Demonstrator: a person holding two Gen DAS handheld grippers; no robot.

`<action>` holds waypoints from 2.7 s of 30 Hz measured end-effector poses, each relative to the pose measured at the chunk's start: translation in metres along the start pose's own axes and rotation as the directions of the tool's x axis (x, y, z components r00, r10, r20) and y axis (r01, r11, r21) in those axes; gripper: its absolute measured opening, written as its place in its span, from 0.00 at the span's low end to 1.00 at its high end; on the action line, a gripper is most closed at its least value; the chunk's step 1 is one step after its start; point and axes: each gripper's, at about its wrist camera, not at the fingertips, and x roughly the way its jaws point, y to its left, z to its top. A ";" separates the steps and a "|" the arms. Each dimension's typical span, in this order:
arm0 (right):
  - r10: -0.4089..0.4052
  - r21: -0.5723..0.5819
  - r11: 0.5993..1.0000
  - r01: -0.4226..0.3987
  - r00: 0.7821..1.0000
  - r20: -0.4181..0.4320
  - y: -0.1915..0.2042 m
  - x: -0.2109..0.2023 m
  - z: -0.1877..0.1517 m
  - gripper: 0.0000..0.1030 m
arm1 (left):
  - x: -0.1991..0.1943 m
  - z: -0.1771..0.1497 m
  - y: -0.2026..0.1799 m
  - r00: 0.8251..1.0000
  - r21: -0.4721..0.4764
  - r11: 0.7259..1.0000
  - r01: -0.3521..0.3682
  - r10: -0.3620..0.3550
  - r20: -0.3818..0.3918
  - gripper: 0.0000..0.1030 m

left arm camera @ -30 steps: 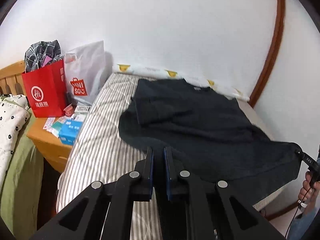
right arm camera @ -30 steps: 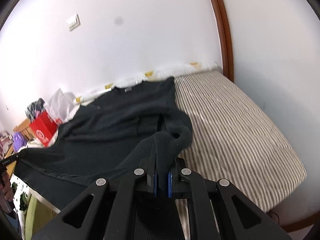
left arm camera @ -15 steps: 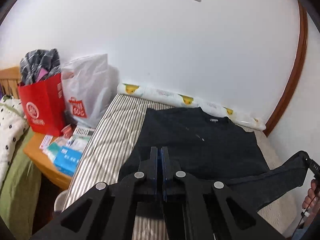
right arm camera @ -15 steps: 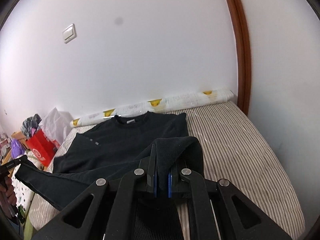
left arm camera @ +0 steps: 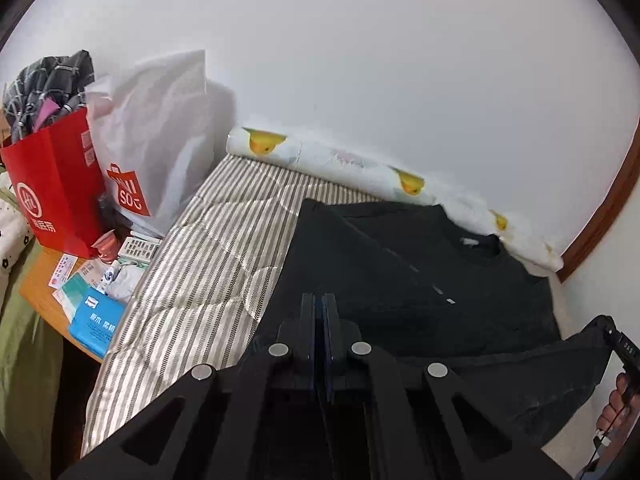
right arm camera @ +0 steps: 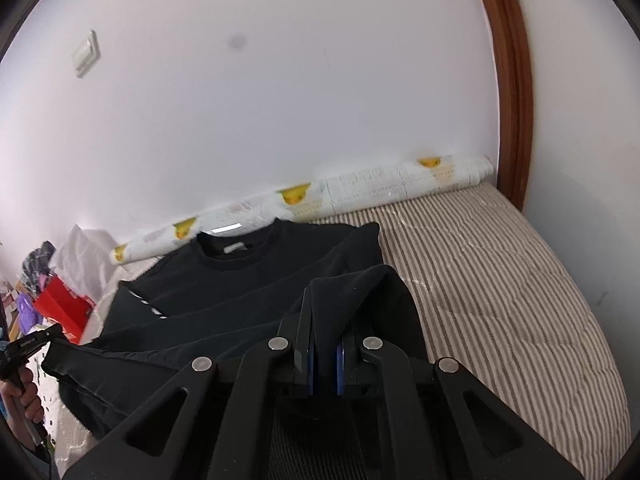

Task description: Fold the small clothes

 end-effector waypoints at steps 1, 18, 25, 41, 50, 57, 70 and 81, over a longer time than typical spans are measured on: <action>-0.009 -0.005 1.000 0.009 1.000 -0.009 0.000 0.007 -0.001 0.07 | 0.003 0.000 0.000 1.000 0.005 1.000 -0.003 0.003 -0.007 0.04; -0.175 -0.126 0.979 0.160 0.977 -0.125 -0.012 0.052 -0.032 0.35 | 0.024 -0.003 -0.007 0.996 0.075 0.996 -0.054 0.059 -0.067 0.23; -0.176 -0.113 0.980 0.167 0.981 -0.078 -0.023 -0.012 -0.053 0.52 | -0.012 -0.020 -0.007 0.998 0.096 0.995 -0.020 0.025 -0.050 0.55; -0.061 0.026 0.997 0.068 0.977 -0.203 -0.038 -0.040 -0.138 0.54 | -0.047 -0.117 0.041 0.986 -0.038 0.998 0.040 -0.045 -0.158 0.65; -0.019 0.152 0.987 0.051 0.978 -0.206 -0.045 -0.024 -0.128 0.55 | -0.029 -0.125 0.045 0.969 -0.122 0.982 0.147 -0.168 -0.181 0.65; -0.006 0.193 0.980 0.047 0.978 -0.210 -0.043 -0.010 -0.121 0.61 | -0.018 -0.115 0.039 0.975 -0.136 0.980 0.144 -0.164 -0.150 0.67; -0.045 0.181 0.980 0.079 0.981 -0.186 -0.037 0.004 -0.114 0.26 | -0.011 -0.107 0.019 0.986 -0.035 0.999 0.031 -0.037 -0.166 0.13; -0.023 0.152 0.987 0.047 0.988 -0.153 -0.032 -0.035 -0.122 0.08 | -0.047 -0.120 0.011 0.991 -0.001 1.000 0.014 -0.014 -0.131 0.07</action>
